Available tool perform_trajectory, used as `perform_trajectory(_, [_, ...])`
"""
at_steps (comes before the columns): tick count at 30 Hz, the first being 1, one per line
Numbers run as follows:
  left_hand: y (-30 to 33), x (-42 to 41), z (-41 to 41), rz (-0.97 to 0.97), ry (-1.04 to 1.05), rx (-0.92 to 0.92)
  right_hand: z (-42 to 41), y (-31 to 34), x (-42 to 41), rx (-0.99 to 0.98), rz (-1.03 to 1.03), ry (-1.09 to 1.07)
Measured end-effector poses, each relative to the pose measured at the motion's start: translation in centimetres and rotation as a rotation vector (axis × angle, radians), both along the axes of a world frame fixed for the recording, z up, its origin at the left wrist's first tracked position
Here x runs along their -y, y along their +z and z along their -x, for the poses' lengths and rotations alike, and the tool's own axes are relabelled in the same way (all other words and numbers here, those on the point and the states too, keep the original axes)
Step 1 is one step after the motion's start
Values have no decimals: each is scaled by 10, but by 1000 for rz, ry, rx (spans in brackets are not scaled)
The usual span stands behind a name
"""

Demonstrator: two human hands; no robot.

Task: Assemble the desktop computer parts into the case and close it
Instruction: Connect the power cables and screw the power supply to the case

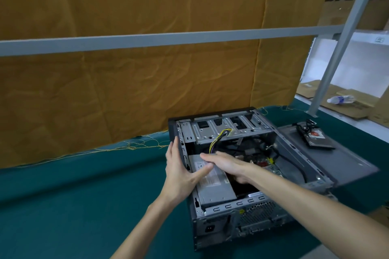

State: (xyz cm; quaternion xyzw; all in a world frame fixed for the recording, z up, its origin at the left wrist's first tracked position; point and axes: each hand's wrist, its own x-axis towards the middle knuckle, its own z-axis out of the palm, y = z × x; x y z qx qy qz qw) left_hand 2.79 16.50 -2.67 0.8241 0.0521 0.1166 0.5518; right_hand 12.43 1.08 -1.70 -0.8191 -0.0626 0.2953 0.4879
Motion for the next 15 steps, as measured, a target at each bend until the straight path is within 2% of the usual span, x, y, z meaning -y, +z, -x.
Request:
perform_trajectory(2, [0, 8, -2, 145, 13, -27, 2, -5, 0, 29, 43, 52])
perform_trajectory(5, [-3, 15, -9, 341, 148, -54, 6, -7, -1, 91, 102, 24])
perform_trajectory(8, [-8, 13, -17, 361, 222, -97, 13, -2, -8, 192, 316, -1])
perform_trajectory(10, [-13, 11, -20, 346, 241, -107, 20, 0, -17, 369, 453, -1])
perform_trajectory(13, [-20, 9, -20, 376, 267, -97, 27, -6, -34, 633, 535, -14])
perform_trajectory(15, [-23, 9, -21, 405, 274, -90, 25, -2, -40, 665, 552, -35])
